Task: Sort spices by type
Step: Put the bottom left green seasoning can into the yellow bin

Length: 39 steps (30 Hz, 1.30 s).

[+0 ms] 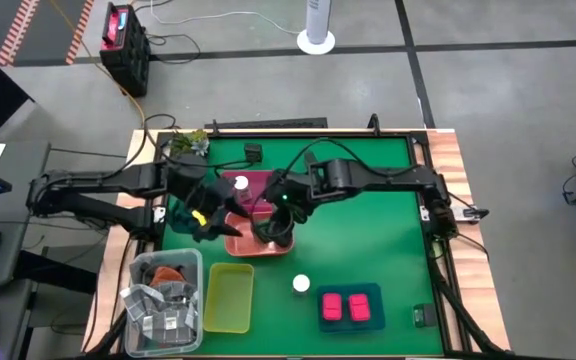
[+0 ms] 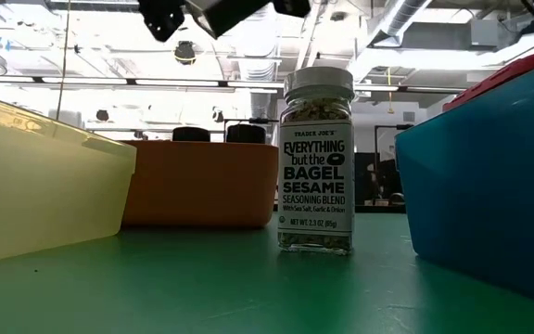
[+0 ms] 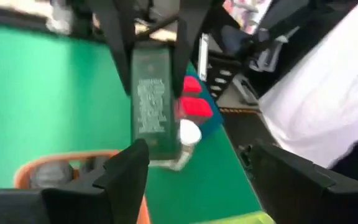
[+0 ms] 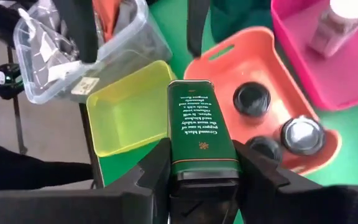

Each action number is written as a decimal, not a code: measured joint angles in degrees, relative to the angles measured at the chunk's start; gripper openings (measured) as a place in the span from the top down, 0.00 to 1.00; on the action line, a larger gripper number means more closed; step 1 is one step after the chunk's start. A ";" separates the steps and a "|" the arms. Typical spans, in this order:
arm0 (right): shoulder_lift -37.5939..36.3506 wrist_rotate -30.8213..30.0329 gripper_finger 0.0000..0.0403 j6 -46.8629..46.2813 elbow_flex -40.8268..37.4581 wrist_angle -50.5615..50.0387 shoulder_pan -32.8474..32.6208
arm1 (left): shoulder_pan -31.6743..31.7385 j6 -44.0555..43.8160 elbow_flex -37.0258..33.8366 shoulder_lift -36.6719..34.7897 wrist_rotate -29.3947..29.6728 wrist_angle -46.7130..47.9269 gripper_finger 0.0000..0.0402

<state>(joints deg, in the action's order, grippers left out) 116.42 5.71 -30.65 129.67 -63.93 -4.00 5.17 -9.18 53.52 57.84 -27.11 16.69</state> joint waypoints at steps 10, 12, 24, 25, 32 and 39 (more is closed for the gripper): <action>1.14 0.28 0.60 6.72 2.07 -0.40 2.31 | -0.72 -1.78 0.00 3.61 10.55 -4.03 0.29; 1.14 0.31 0.60 7.21 2.07 -0.49 2.19 | -0.47 -3.67 0.00 4.75 10.96 -5.06 0.29; 1.10 0.50 0.60 8.89 2.07 2.05 2.52 | -0.33 -7.32 0.00 8.80 7.60 -9.47 0.29; 1.10 0.88 0.60 8.90 2.07 2.12 2.57 | -0.33 -7.45 0.00 8.85 7.60 -9.73 0.29; 1.08 1.67 0.60 9.93 2.10 3.55 2.62 | -0.33 -5.10 0.00 8.81 7.58 -11.23 0.34; 1.05 1.71 0.57 11.04 2.12 3.36 2.68 | -0.33 -4.60 0.00 8.77 7.47 -11.06 0.52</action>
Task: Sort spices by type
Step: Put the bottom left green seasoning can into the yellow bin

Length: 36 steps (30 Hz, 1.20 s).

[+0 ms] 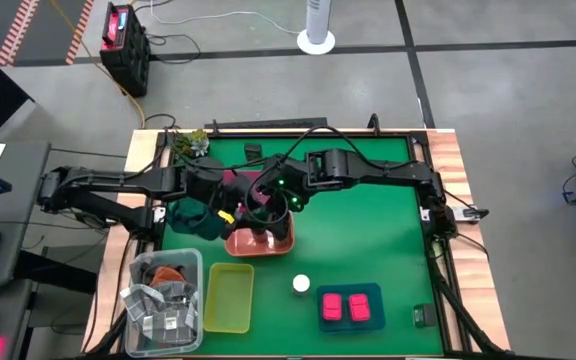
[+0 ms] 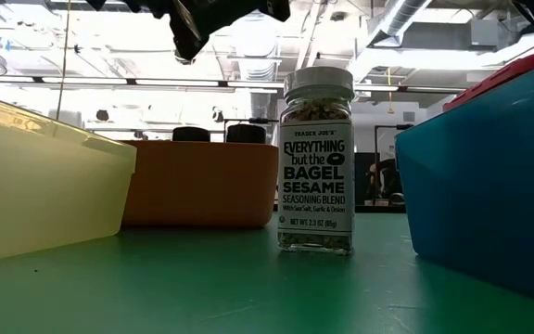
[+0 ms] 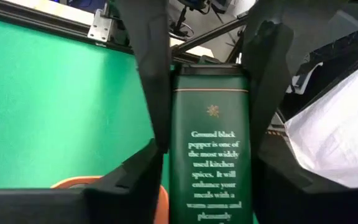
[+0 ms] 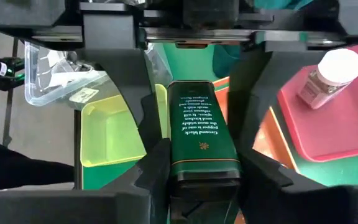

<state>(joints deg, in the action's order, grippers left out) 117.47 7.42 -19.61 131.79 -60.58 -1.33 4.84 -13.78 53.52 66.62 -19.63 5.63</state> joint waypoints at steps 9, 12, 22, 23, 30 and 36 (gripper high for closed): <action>-0.43 0.22 0.34 0.21 -0.07 1.87 1.15 | 0.04 -1.42 0.06 -1.49 -2.98 2.76 0.71; -2.27 0.13 0.28 0.18 -0.07 1.84 1.54 | 0.09 -2.04 0.17 -3.75 -3.08 6.65 0.70; -7.33 -10.91 0.24 1.00 0.04 0.34 -2.70 | -1.60 -4.62 -0.09 -12.24 -2.52 18.68 0.66; -7.31 -10.99 0.24 0.31 0.05 -0.40 -3.41 | -2.42 -5.03 -0.09 -12.78 -2.48 18.20 0.66; -2.81 -11.49 0.24 -2.73 -2.11 2.36 -9.83 | -10.84 -7.34 -1.51 -15.26 6.99 15.96 0.66; 0.06 -13.21 0.24 -7.29 -2.16 7.90 -11.58 | -19.92 -8.04 -4.83 -16.49 19.31 10.60 0.66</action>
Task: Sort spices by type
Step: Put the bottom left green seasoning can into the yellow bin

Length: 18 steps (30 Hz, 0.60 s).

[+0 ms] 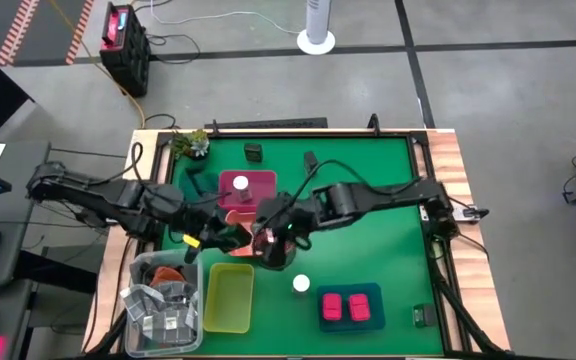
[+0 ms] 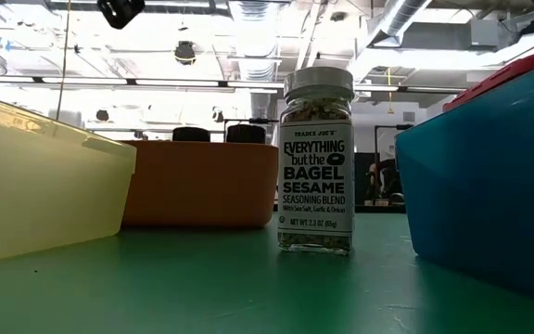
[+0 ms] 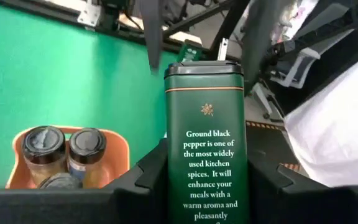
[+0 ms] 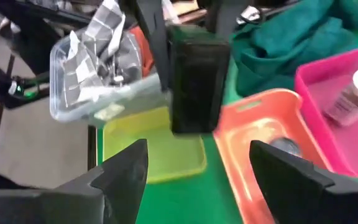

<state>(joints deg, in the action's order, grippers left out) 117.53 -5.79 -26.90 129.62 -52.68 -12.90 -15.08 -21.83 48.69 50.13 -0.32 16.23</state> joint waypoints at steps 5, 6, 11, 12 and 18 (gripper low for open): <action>1.89 -1.96 0.24 -3.08 -0.15 1.26 -1.83 | -5.30 0.17 -2.01 -0.04 6.94 -5.42 0.66; 1.88 -2.35 0.24 -3.49 -0.15 1.36 -2.08 | -6.14 0.47 -2.03 -0.04 8.12 -5.64 0.66; 2.68 -4.92 0.24 -4.18 -0.06 4.69 -2.49 | -9.22 2.05 -2.03 0.01 12.78 -6.18 0.66; 2.74 -4.92 0.24 -4.20 -0.07 5.41 -2.49 | -9.76 2.39 -2.03 0.00 13.23 -6.56 0.66; 3.48 -5.02 0.31 -3.72 -0.03 7.59 -2.26 | -11.68 3.45 -2.03 0.00 14.39 -6.92 0.66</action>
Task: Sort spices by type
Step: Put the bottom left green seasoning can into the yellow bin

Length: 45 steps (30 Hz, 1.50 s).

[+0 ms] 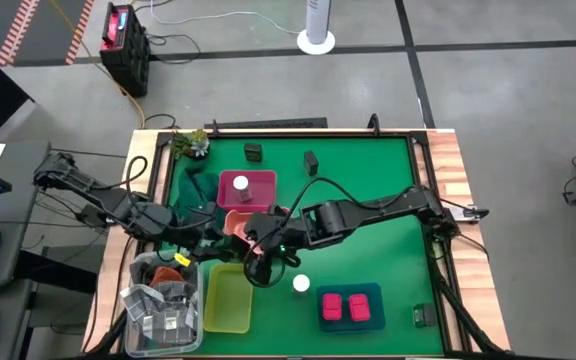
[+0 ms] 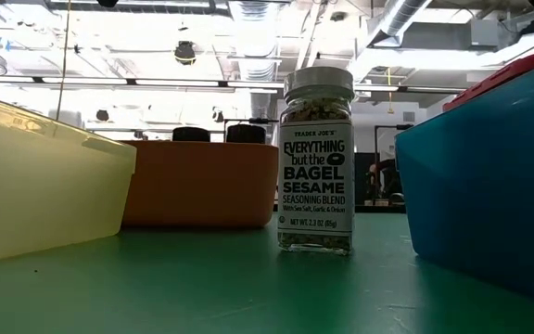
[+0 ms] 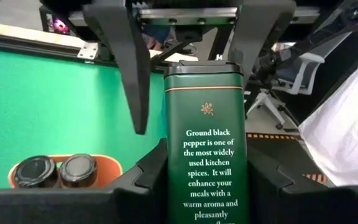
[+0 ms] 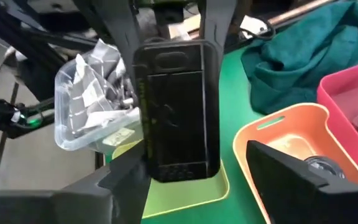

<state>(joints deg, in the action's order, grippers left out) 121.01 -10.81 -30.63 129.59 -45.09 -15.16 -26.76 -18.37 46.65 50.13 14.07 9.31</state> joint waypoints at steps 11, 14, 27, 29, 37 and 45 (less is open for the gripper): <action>-0.11 0.46 0.60 6.19 -0.05 1.28 0.60 | -0.38 -0.33 0.00 0.00 0.63 0.36 0.66; -0.11 0.58 0.61 7.39 -0.05 1.73 0.81 | -0.38 -0.37 0.00 -0.02 0.58 0.73 0.66; -0.08 3.34 0.61 7.62 -0.08 2.38 3.12 | 0.39 -1.68 0.04 0.00 2.47 3.99 0.58; -0.08 3.41 0.61 7.62 -0.08 2.43 3.37 | 0.89 -1.75 0.06 0.00 2.41 4.30 0.55; -0.08 5.11 0.59 7.63 -0.08 -1.07 3.83 | 3.23 -0.47 4.20 -1.67 0.67 14.17 0.41; -0.11 9.34 0.60 8.20 -0.08 -2.77 4.18 | 6.22 1.09 10.55 -1.50 -3.01 24.62 0.30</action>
<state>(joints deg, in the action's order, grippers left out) 120.90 -1.47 -22.43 129.51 -47.85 -10.98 -20.53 -17.28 57.21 48.63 11.06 33.93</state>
